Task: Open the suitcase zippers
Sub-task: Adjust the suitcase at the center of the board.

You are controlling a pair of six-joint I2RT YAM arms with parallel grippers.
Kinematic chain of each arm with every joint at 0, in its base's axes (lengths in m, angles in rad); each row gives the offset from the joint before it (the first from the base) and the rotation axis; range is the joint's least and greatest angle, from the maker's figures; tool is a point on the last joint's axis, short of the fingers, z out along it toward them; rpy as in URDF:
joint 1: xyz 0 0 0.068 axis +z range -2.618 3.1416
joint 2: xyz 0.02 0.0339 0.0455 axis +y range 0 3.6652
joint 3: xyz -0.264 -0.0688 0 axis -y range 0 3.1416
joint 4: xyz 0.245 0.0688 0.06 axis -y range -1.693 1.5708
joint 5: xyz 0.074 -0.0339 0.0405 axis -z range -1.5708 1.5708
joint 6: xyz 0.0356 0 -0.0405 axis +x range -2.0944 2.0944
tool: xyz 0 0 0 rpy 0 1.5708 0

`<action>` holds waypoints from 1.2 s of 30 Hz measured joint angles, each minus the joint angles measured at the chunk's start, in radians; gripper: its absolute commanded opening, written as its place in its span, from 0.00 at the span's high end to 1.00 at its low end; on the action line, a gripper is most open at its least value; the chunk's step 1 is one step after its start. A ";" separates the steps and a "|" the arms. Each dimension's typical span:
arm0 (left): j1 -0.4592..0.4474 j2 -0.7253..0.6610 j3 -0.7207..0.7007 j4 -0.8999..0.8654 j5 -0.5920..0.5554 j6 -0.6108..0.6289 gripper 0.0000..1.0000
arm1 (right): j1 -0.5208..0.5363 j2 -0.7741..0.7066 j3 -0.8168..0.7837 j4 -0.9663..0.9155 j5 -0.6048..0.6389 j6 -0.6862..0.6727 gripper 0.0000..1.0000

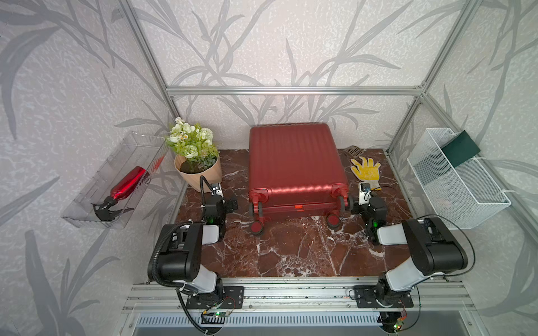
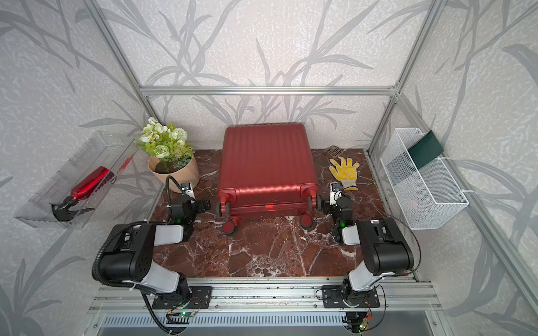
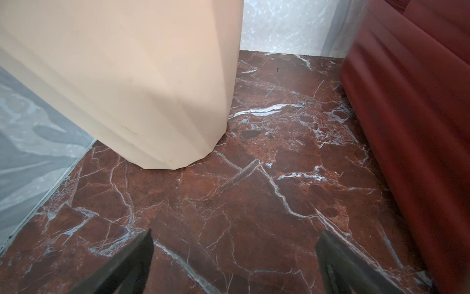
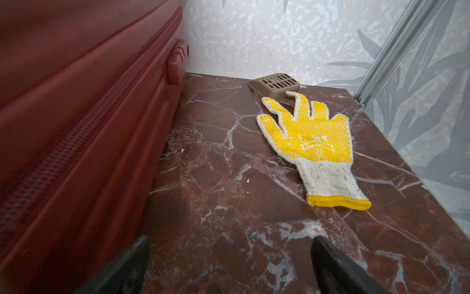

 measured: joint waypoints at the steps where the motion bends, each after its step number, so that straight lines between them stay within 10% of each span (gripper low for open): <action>1: 0.000 0.000 0.000 0.000 0.000 0.000 0.01 | 0.000 0.000 0.000 0.000 0.000 0.000 0.01; 22: 0.000 -0.019 0.000 -0.010 0.007 0.006 0.01 | 0.003 -0.022 -0.014 -0.002 0.029 0.005 0.01; 30: -0.121 -0.364 0.116 -0.287 -0.037 0.066 0.01 | 0.096 -0.502 0.024 -0.252 0.222 0.023 0.01; 36: -0.335 -0.536 0.363 -0.591 -0.101 0.058 0.01 | 0.281 -0.749 0.334 -0.657 0.340 0.071 0.01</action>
